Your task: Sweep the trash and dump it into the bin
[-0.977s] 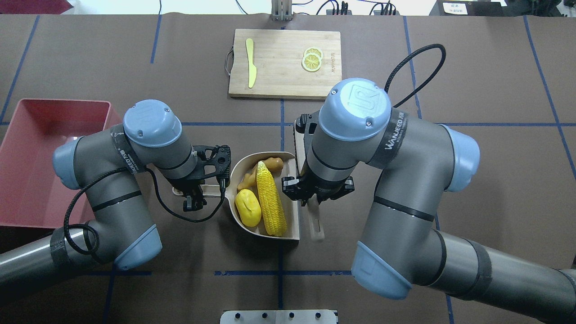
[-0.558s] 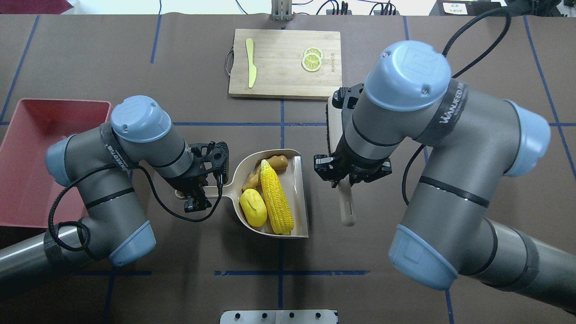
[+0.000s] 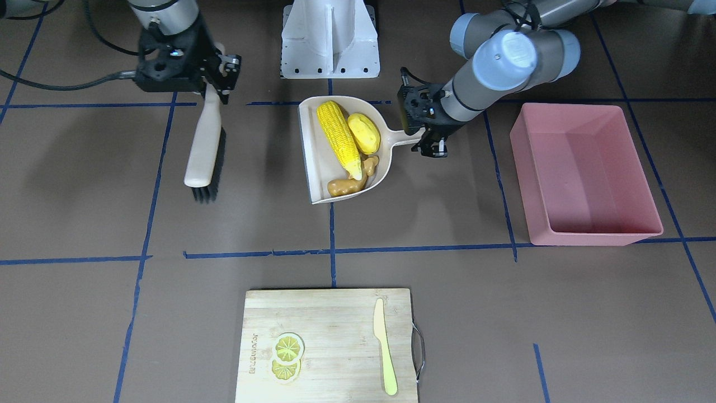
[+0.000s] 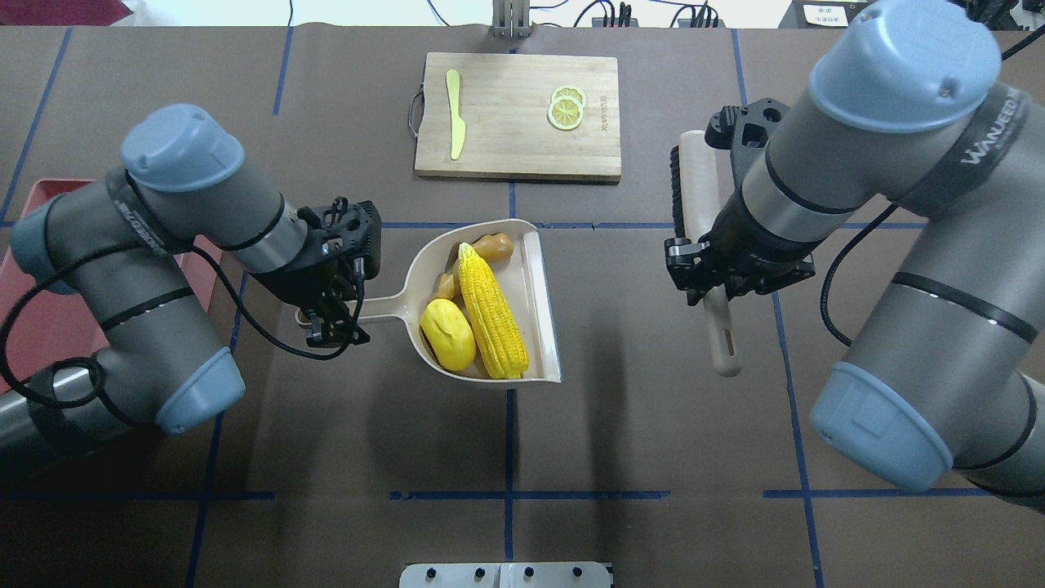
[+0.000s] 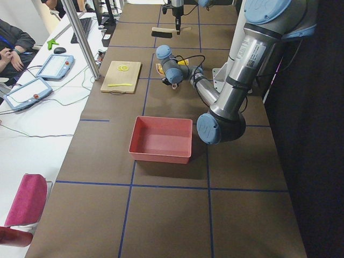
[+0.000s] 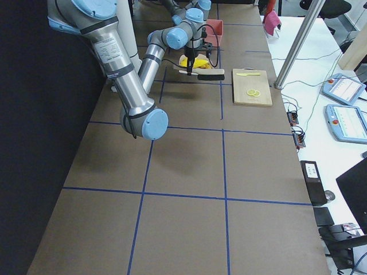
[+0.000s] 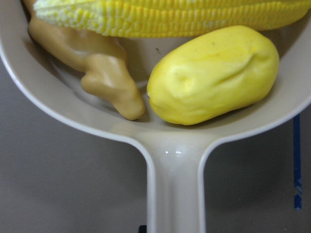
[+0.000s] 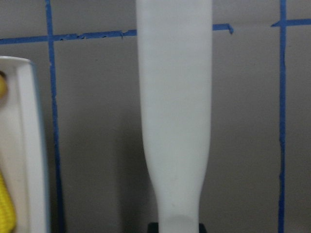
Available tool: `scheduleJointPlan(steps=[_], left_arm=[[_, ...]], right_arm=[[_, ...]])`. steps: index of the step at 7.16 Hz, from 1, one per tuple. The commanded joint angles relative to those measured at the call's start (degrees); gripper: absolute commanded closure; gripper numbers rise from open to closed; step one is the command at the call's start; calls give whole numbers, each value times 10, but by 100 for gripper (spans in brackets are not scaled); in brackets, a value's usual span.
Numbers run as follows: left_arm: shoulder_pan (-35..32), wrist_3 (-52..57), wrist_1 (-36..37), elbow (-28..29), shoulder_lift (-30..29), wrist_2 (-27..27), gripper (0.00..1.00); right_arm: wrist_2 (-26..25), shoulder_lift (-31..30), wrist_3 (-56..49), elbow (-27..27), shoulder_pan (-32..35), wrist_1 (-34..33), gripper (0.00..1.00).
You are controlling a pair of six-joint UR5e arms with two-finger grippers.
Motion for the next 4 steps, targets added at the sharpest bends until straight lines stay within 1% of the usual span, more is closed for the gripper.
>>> scheduleJointPlan(steps=[1, 2, 3, 4], left_arm=[[-71, 5, -1, -50, 54, -50, 96], [-99, 4, 0, -76, 86, -66, 96], [-123, 5, -1, -107, 132, -75, 96], [-144, 6, -2, -131, 167, -84, 96]], right_arm=[[17, -58, -70, 32, 37, -14, 100], [22, -80, -79, 35, 53, -14, 100], [23, -106, -108, 40, 68, -10, 100], [24, -133, -137, 46, 82, -8, 100]])
